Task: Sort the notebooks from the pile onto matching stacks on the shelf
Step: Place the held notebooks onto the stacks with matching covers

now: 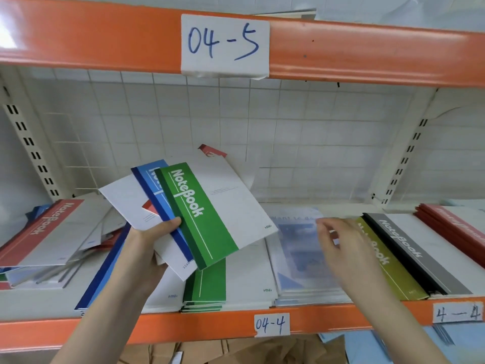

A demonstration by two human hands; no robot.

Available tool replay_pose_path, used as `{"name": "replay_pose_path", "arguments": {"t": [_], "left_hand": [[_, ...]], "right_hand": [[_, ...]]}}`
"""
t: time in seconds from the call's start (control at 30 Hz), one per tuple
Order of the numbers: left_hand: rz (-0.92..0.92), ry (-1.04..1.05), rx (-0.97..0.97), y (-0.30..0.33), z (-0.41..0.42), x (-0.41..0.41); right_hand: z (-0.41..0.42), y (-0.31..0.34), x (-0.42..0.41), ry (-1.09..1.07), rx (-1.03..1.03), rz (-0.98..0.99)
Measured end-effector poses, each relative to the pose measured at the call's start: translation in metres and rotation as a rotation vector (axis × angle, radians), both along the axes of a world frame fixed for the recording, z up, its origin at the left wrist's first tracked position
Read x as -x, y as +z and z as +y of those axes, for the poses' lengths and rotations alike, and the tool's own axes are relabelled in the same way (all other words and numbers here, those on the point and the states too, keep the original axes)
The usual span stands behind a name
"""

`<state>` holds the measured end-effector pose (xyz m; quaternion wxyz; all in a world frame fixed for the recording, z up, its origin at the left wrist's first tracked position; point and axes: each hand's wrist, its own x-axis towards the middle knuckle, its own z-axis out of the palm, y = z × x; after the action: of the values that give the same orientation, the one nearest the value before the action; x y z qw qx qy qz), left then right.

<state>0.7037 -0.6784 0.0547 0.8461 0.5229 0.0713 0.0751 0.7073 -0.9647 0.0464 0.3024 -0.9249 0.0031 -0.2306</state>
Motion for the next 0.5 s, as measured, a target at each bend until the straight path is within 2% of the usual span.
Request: {"name": "replay_pose_path", "arguments": {"t": [0.1, 0.13, 0.23, 0.37, 0.5], "left_hand": [[0.030, -0.031, -0.007, -0.001, -0.008, 0.004], [0.037, -0.033, -0.013, -0.001, -0.009, 0.005], [0.041, -0.006, -0.004, 0.001, -0.002, 0.010], [0.019, 0.151, 0.023, 0.006, 0.029, 0.016], [-0.019, 0.333, -0.019, 0.012, 0.062, 0.029]], "right_hand": [[0.044, 0.021, -0.010, 0.280, -0.439, 0.250], [0.054, 0.023, -0.013, 0.334, -0.504, 0.340], [0.071, 0.021, -0.022, 0.392, -0.513, 0.410], [0.067, 0.013, -0.027, 0.297, -0.562, 0.294], [0.066, 0.001, -0.025, 0.255, -0.331, 0.273]]}}
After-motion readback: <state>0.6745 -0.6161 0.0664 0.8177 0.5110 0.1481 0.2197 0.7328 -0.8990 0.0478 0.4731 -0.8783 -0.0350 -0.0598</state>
